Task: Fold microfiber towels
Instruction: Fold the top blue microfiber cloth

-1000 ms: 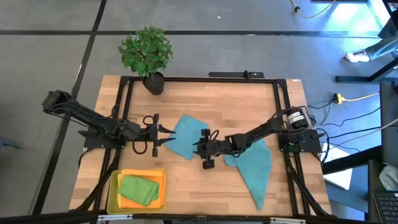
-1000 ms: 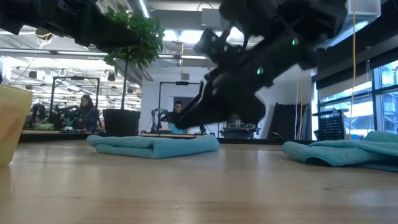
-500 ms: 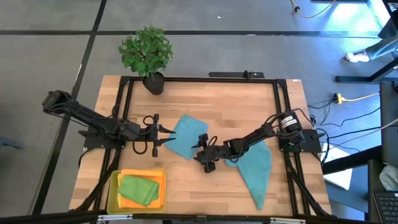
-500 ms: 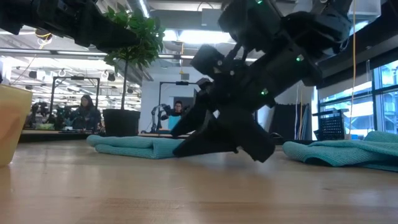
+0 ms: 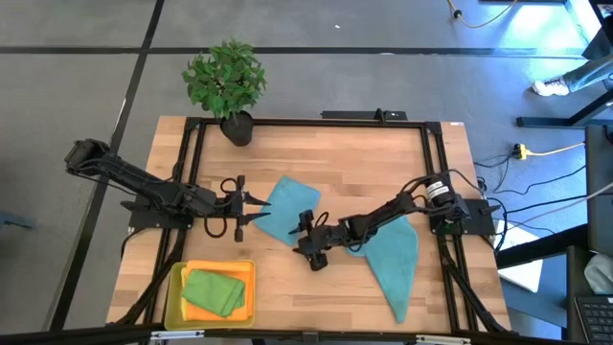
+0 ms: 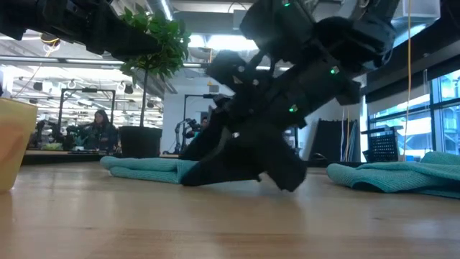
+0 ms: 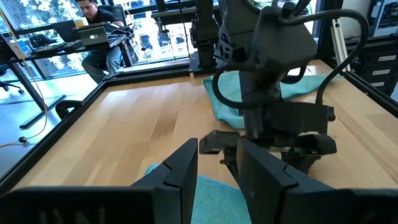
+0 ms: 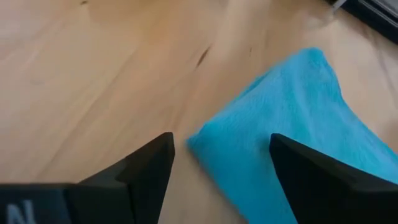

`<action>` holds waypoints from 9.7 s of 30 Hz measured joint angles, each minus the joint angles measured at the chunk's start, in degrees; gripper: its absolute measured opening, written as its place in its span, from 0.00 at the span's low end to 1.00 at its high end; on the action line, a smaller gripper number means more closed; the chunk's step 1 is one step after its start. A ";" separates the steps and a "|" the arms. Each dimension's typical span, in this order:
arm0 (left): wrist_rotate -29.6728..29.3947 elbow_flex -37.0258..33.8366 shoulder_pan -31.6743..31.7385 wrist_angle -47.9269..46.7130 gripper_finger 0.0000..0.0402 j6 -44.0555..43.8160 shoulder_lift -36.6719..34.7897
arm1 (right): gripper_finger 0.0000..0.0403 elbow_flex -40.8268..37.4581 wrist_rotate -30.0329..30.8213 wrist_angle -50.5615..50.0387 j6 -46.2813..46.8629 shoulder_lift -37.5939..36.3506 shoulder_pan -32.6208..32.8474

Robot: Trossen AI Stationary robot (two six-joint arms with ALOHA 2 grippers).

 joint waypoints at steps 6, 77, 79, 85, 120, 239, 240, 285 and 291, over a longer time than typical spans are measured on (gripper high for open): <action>0.00 0.00 -0.02 0.00 0.26 0.02 0.00 | 0.65 2.61 -0.49 -1.26 -2.44 1.91 -0.82; 3.67 8.19 5.40 -2.35 0.54 0.20 26.31 | 0.01 -16.83 7.71 12.41 27.07 -18.04 -7.27; 2.39 9.13 5.49 -2.55 0.56 1.35 28.01 | 0.01 -16.83 7.65 12.31 27.51 -18.04 -7.27; -5.41 12.80 5.33 -4.36 0.63 2.61 29.73 | 0.01 -16.81 6.60 12.28 28.24 -18.02 -7.27; 3.68 14.60 9.29 -20.13 0.64 -11.12 30.64 | 0.01 -16.75 6.51 9.66 28.57 -17.96 -7.23; 29.22 23.03 6.09 -39.96 0.00 4.19 27.49 | 0.01 5.77 0.69 -29.29 38.69 -12.32 1.31; 27.71 23.03 5.99 -40.56 0.00 4.18 26.62 | 0.01 5.99 2.26 -29.79 38.86 -12.31 1.32; 21.27 21.53 26.56 -38.94 0.21 4.73 33.46 | 0.46 -0.94 27.43 -24.45 37.07 -13.85 -8.31; 16.42 21.55 26.56 -41.74 0.23 4.68 27.68 | 0.46 -0.88 27.23 -23.92 36.51 -13.87 -7.69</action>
